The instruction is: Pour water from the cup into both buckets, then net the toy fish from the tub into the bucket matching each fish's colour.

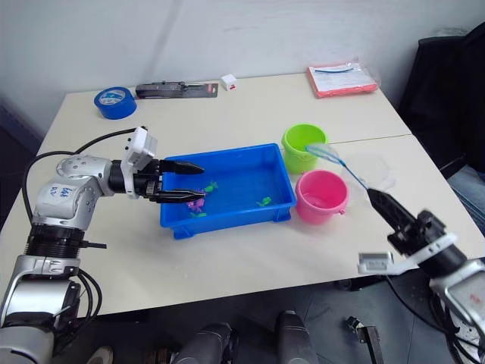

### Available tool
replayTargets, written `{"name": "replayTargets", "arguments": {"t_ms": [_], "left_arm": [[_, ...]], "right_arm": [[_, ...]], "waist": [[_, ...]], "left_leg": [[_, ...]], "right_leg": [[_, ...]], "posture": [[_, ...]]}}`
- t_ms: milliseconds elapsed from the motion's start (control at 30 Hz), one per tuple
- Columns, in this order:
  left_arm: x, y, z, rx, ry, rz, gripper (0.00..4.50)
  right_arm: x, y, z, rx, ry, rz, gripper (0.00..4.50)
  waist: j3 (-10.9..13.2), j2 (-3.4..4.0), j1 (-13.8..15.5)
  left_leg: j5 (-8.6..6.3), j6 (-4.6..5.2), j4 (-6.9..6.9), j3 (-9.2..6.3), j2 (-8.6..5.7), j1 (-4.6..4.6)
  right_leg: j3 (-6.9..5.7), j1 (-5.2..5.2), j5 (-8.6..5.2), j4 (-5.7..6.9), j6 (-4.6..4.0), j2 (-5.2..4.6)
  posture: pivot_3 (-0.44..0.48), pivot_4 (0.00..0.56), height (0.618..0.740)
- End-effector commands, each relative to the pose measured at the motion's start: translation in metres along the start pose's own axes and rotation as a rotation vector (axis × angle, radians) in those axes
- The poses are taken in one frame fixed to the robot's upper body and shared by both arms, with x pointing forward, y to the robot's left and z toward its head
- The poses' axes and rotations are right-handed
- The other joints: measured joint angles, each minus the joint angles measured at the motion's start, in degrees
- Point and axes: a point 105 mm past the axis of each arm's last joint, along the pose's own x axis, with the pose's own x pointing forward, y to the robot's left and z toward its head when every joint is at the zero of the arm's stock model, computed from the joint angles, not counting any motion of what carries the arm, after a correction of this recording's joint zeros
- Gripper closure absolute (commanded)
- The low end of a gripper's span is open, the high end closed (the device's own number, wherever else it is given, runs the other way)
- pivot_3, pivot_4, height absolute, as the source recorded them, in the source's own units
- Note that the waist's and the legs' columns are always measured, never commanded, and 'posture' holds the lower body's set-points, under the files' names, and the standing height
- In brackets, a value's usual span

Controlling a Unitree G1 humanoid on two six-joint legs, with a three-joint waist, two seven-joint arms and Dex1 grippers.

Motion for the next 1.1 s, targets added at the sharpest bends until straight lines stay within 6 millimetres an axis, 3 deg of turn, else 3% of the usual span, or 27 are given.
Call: {"name": "replayTargets", "arguments": {"t_ms": [33, 133, 300, 600, 733, 1100], "left_arm": [[-0.009, -0.003, 0.009, 0.031, -0.014, 0.019, 0.79], [-0.013, -0.003, 0.009, 0.028, -0.009, 0.032, 0.79], [-0.032, -0.004, 0.010, 0.036, 0.006, 0.105, 0.79], [-0.076, -0.015, 0.004, -0.018, 0.102, 0.237, 0.79], [-0.108, -0.017, 0.000, -0.046, 0.084, 0.369, 0.79], [-0.141, -0.040, -0.022, -0.131, 0.071, 0.492, 0.79]], "right_arm": [[0.017, -0.006, 0.002, 0.203, -0.072, 0.035, 3.71], [0.031, -0.014, 0.001, 0.290, -0.096, 0.054, 3.71], [0.069, -0.033, 0.011, 0.668, -0.202, 0.147, 3.71], [0.091, -0.028, 0.040, 1.297, -0.311, 0.567, 3.71], [0.104, -0.031, 0.053, 1.524, -0.309, 0.716, 3.71], [0.125, -0.029, 0.077, 1.625, -0.229, 0.950, 3.71]], "waist": [[0.00, 0.00, -0.12], [0.00, 0.01, -0.16], [0.02, 0.00, -0.56], [0.03, 0.02, 0.14], [0.04, 0.04, -0.02], [0.05, 0.06, -0.01]], "left_leg": [[0.00, -0.01, -0.01, -0.05, 0.05, -0.03], [-0.01, -0.02, -0.02, 0.00, 0.06, -0.03], [-0.02, -0.03, 0.05, -0.02, 0.14, -0.07], [-0.10, -0.07, 0.00, -0.30, 0.25, -0.24], [-0.11, -0.07, 0.00, -0.38, 0.24, -0.25], [-0.17, -0.09, -0.08, -0.39, 0.28, -0.29]], "right_leg": [[-0.01, 0.00, 0.00, -0.01, 0.00, 0.02], [-0.04, -0.01, 0.00, -0.07, 0.00, 0.04], [-0.11, 0.00, 0.03, -0.16, -0.02, 0.06], [-0.05, -0.02, 0.03, -0.23, -0.06, 0.08], [-0.06, -0.01, 0.03, -0.25, -0.09, 0.07], [-0.11, -0.08, 0.02, -0.27, -0.18, 0.06]], "posture": [[0.000, 0.150, 0.740], [0.000, 0.150, 0.740], [0.000, 0.150, 0.740], [0.000, 0.150, 0.740], [0.000, 0.150, 0.740], [0.000, 0.150, 0.740]]}}
